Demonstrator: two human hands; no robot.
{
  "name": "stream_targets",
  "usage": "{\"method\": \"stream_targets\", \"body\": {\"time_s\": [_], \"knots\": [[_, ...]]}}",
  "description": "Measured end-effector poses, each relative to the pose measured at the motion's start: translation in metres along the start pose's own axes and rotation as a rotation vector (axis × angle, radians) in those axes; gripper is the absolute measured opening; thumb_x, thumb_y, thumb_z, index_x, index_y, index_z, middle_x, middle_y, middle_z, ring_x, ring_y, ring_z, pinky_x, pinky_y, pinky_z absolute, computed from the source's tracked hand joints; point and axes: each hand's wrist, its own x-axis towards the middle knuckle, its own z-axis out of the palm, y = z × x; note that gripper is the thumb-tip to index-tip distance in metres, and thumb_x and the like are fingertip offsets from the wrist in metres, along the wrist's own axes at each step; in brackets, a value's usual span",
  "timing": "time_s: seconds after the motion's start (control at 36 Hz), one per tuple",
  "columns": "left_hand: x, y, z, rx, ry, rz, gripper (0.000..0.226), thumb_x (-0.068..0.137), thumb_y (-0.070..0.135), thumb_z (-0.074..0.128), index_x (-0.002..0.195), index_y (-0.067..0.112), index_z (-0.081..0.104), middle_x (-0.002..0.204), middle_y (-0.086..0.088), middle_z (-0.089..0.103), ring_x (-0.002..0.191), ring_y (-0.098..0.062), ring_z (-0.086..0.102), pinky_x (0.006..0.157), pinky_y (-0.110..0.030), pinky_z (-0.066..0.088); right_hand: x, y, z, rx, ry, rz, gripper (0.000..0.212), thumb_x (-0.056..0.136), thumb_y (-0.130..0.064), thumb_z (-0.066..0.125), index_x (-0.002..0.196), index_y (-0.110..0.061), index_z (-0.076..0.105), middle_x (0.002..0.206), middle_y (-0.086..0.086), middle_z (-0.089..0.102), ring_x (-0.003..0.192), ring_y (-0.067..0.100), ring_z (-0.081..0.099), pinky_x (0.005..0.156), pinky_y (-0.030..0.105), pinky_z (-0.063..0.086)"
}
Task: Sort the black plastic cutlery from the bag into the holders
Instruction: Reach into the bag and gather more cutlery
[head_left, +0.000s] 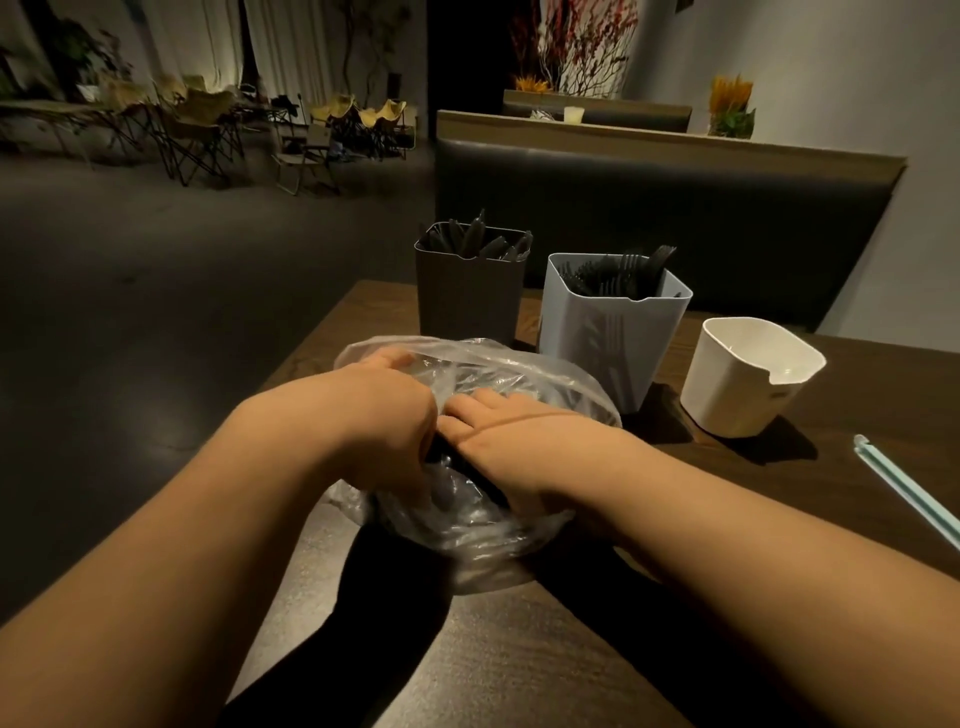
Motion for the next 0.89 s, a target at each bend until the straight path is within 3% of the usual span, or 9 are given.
{"method": "stream_targets", "body": {"time_s": [0.06,0.14,0.25,0.33,0.42,0.47,0.53,0.72,0.89], "knots": [[-0.001,0.000,-0.002,-0.032,0.028,-0.009,0.035,0.089,0.056,0.064,0.101,0.025,0.074,0.115,0.007,0.068,0.133,-0.014,0.039,0.118,-0.033,0.010,0.001,-0.001,0.000,-0.006,0.005,0.031,0.076,0.077,-0.020,0.076,0.143,-0.009,0.040,0.141,0.012,0.040,0.125,0.030,0.042,0.103,0.040,0.040],[-0.003,-0.001,-0.002,-0.094,0.131,0.006,0.027,0.089,0.048,0.066,0.102,0.026,0.075,0.119,0.007,0.065,0.132,-0.015,0.036,0.099,-0.024,0.029,0.000,-0.002,0.001,0.009,0.006,0.056,0.066,0.078,-0.015,0.074,0.137,-0.005,0.045,0.137,0.014,0.044,0.122,0.030,0.043,0.104,0.040,0.040],[-0.005,0.001,-0.003,-0.158,0.257,0.080,0.021,0.089,0.044,0.065,0.095,0.028,0.076,0.120,0.006,0.065,0.127,-0.014,0.044,0.092,-0.009,0.021,-0.008,-0.006,0.004,0.049,-0.013,0.048,0.064,0.079,-0.013,0.072,0.137,-0.006,0.046,0.136,0.012,0.041,0.121,0.029,0.040,0.105,0.039,0.039],[-0.002,0.004,-0.005,-0.193,0.293,0.117,0.018,0.088,0.039,0.064,0.084,0.026,0.076,0.117,0.004,0.068,0.124,-0.015,0.049,0.102,-0.016,0.028,-0.012,-0.007,0.006,0.044,-0.003,0.052,0.071,0.075,-0.015,0.074,0.140,-0.010,0.047,0.136,0.010,0.039,0.120,0.028,0.037,0.103,0.044,0.041],[-0.001,0.007,-0.008,-0.220,0.267,0.118,0.021,0.088,0.034,0.065,0.071,0.027,0.072,0.121,0.003,0.068,0.125,-0.014,0.051,0.099,-0.007,0.022,-0.015,-0.008,0.006,0.023,-0.047,0.041,0.072,0.076,-0.020,0.075,0.141,-0.014,0.045,0.133,0.008,0.044,0.120,0.028,0.042,0.105,0.049,0.036],[-0.001,0.006,-0.009,-0.229,0.241,0.107,0.022,0.085,0.038,0.064,0.068,0.026,0.071,0.121,0.004,0.068,0.126,-0.014,0.050,0.108,-0.025,0.040,-0.019,-0.009,0.006,0.032,-0.068,0.022,0.073,0.080,-0.020,0.072,0.145,-0.016,0.039,0.132,0.009,0.046,0.122,0.030,0.043,0.111,0.054,0.028],[-0.004,0.006,-0.012,-0.229,0.230,0.096,0.025,0.081,0.044,0.063,0.065,0.027,0.070,0.119,0.005,0.067,0.124,-0.013,0.049,0.105,-0.040,0.046,-0.022,-0.009,0.006,0.067,-0.110,0.011,0.079,0.081,-0.020,0.072,0.149,-0.016,0.032,0.133,0.011,0.043,0.123,0.032,0.041,0.111,0.051,0.027],[-0.005,0.017,-0.015,-0.245,0.167,0.087,0.034,0.067,0.049,0.052,0.062,0.020,0.069,0.117,-0.002,0.070,0.124,-0.018,0.052,0.103,-0.044,0.047,-0.027,-0.008,0.003,0.211,-0.294,0.051,0.094,0.076,-0.030,0.079,0.151,-0.015,0.024,0.138,0.014,0.032,0.134,0.034,0.028,0.118,0.049,0.023],[0.000,0.022,-0.018,-0.243,0.152,0.093,0.028,0.084,0.040,0.063,0.069,0.018,0.071,0.122,-0.003,0.067,0.128,-0.019,0.048,0.106,-0.044,0.044,-0.025,-0.005,0.003,0.224,-0.344,0.072,0.095,0.077,-0.035,0.077,0.155,-0.021,0.023,0.145,0.010,0.029,0.137,0.033,0.025,0.117,0.056,0.025]]}}
